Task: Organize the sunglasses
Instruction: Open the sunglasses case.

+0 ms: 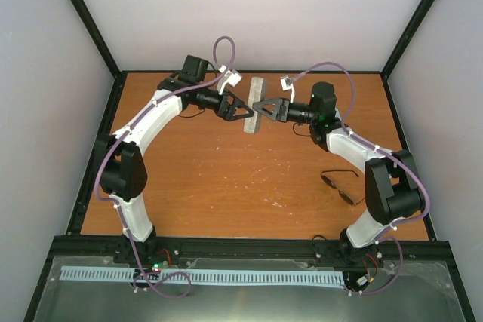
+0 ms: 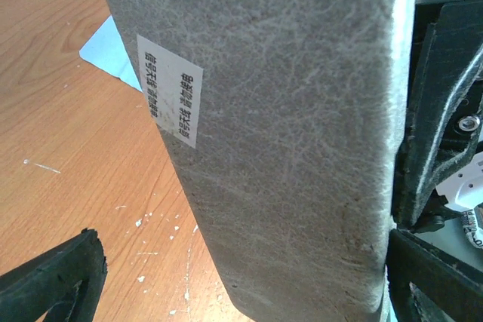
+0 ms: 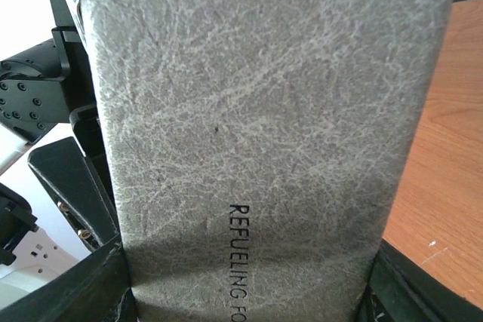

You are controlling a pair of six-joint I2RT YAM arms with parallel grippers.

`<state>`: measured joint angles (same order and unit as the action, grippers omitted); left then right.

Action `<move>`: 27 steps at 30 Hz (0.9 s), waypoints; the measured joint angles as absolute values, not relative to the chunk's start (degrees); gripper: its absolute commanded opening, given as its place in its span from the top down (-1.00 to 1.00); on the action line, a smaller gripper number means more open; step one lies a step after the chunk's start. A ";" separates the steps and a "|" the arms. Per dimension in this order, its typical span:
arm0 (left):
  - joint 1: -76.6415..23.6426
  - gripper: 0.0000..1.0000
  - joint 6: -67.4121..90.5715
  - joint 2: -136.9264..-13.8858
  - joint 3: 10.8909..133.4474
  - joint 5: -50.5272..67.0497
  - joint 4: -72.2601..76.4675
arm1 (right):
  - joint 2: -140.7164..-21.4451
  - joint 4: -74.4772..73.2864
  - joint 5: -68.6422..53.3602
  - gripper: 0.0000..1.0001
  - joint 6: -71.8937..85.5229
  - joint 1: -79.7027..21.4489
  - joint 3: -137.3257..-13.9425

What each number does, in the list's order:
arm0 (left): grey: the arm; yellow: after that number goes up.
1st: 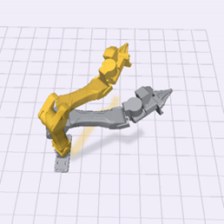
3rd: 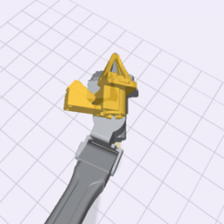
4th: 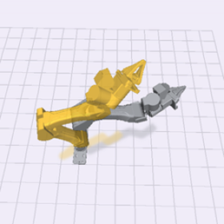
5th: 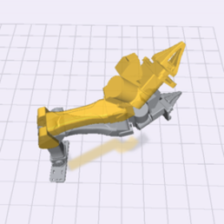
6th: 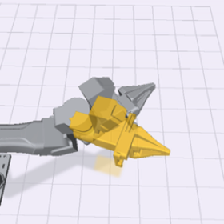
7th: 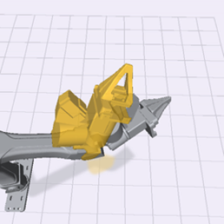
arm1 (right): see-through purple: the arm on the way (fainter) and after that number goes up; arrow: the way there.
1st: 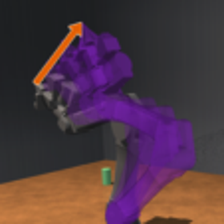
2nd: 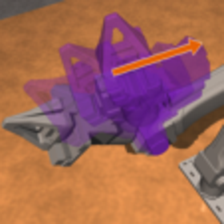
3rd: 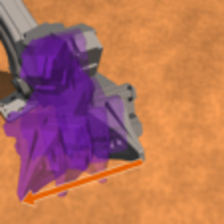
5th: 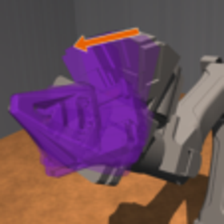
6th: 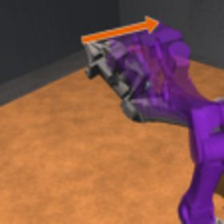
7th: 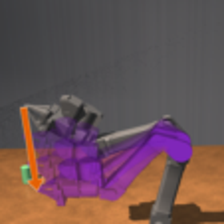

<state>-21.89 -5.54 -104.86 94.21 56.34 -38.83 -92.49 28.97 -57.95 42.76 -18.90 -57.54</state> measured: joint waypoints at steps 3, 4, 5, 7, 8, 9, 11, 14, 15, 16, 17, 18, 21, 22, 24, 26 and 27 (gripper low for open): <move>-22.02 -0.99 -6.00 -104.95 94.21 55.05 -38.87 | -92.47 28.08 -57.91 0.61 42.54 -18.81 -57.54; -22.04 -0.99 -6.22 -105.01 94.21 54.70 -38.89 | -92.38 27.70 -57.84 0.62 42.37 -18.79 -57.52; -22.15 -0.99 -6.50 -105.06 94.21 54.35 -38.89 | -92.27 26.92 -57.80 0.63 42.19 -18.74 -57.54; -22.28 -0.99 -7.22 -105.16 94.21 53.54 -38.98 | -91.92 25.28 -57.74 0.74 41.50 -18.61 -57.52; -22.28 -0.99 -7.60 -105.16 94.17 53.10 -38.98 | -91.61 24.29 -57.60 0.74 41.08 -18.50 -57.45; -22.31 -0.99 -7.97 -105.16 94.06 52.73 -38.96 | -91.26 23.31 -57.52 0.74 40.64 -18.44 -57.39; -22.37 -0.99 -8.64 -105.16 93.73 52.58 -39.03 | -89.93 20.86 -56.82 0.74 39.46 -18.39 -56.86; -22.22 -0.99 -9.45 -105.25 93.38 52.95 -39.42 | -87.55 17.76 -55.27 0.76 37.67 -18.35 -56.05; -22.00 -0.99 -9.76 -105.30 93.36 52.86 -39.72 | -86.70 16.60 -54.81 0.76 37.06 -18.24 -55.88; -21.69 -0.99 -10.04 -105.38 93.36 52.73 -39.99 | -85.95 15.59 -54.46 0.77 36.47 -18.09 -55.75; -21.23 -0.99 -10.28 -105.51 93.36 52.51 -40.27 | -85.25 14.81 -54.24 0.77 36.03 -17.91 -55.57; -20.69 -0.99 -10.59 -105.69 93.36 51.90 -40.45 | -84.49 14.28 -54.11 0.77 35.70 -17.69 -55.33; -18.87 -0.99 -11.16 -107.37 93.36 47.83 -40.03 | -82.21 13.96 -56.77 0.78 35.51 -18.11 -55.11; -18.55 -0.99 -11.14 -108.01 93.36 48.16 -40.03 | -81.67 13.80 -56.75 0.78 35.31 -18.46 -55.09; -18.48 -0.99 -11.22 -108.49 93.36 48.03 -40.51 | -81.71 12.75 -56.38 0.79 34.94 -18.72 -55.00; -18.79 -0.99 -11.27 -108.49 93.36 47.66 -40.49 | -81.73 11.90 -56.34 0.80 34.65 -18.39 -54.92; -18.81 -0.99 -11.27 -108.49 93.38 47.77 -40.51 | -81.67 11.68 -56.14 0.80 34.20 -18.39 -54.92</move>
